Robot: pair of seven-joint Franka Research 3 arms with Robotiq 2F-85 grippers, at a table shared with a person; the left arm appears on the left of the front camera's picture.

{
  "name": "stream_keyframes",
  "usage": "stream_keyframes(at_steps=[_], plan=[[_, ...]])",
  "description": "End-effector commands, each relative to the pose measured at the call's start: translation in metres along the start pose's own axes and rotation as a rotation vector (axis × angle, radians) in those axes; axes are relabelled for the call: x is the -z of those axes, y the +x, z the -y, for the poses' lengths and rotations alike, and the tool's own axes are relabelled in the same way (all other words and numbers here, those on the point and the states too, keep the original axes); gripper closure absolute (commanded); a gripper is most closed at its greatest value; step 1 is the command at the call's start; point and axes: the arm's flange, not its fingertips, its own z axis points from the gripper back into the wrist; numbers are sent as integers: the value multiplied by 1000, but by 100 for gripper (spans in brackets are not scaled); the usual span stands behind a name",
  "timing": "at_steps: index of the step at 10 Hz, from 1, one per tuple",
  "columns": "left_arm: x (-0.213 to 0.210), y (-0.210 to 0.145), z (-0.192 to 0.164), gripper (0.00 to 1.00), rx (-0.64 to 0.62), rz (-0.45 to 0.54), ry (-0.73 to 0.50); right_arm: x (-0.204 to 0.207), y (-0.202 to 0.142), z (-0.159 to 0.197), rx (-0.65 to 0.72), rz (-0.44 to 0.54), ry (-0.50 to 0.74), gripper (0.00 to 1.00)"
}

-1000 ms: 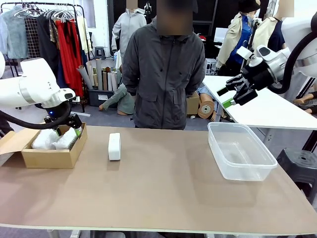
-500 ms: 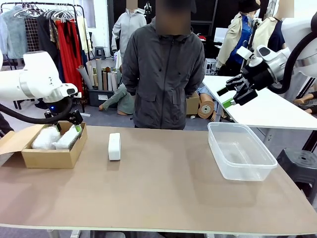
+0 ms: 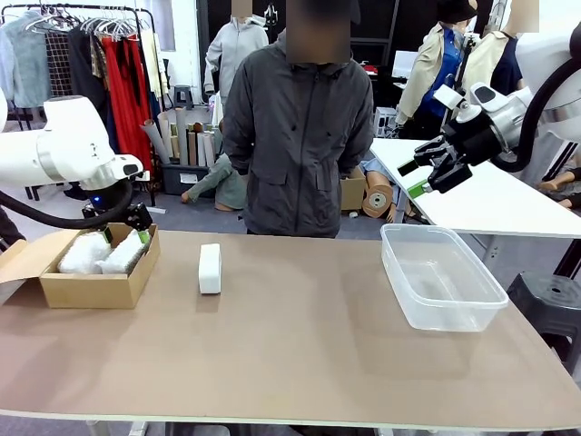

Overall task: Separate and place wrapped and unwrapped clocks.
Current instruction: Pick up the Digital clock indicated by the person.

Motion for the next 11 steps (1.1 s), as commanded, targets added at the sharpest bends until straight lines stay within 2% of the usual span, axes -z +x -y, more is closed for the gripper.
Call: stream_keyframes(at_steps=[1, 5, 7, 8, 10, 11], plan=[[-1, 0, -2, 0, 7, 12, -15, -1, 2, 0, -4, 0, 2, 0], [0, 0, 0, 0, 0, 0, 0, -1, 2, 0, -4, 0, 2, 0], [-15, 3, 3, 0, 159, -84, -117, -1, 2, 0, -4, 0, 2, 0], [-29, 7, 3, 0, 271, -111, -228, -1, 2, 0, -4, 0, 2, 0], [-47, 14, 12, 0, 441, -130, -290, -1, 2, 0, -4, 0, 2, 0], [-54, 17, 16, 0, 565, -150, -332, -1, 2, 0, -4, 0, 2, 0]])
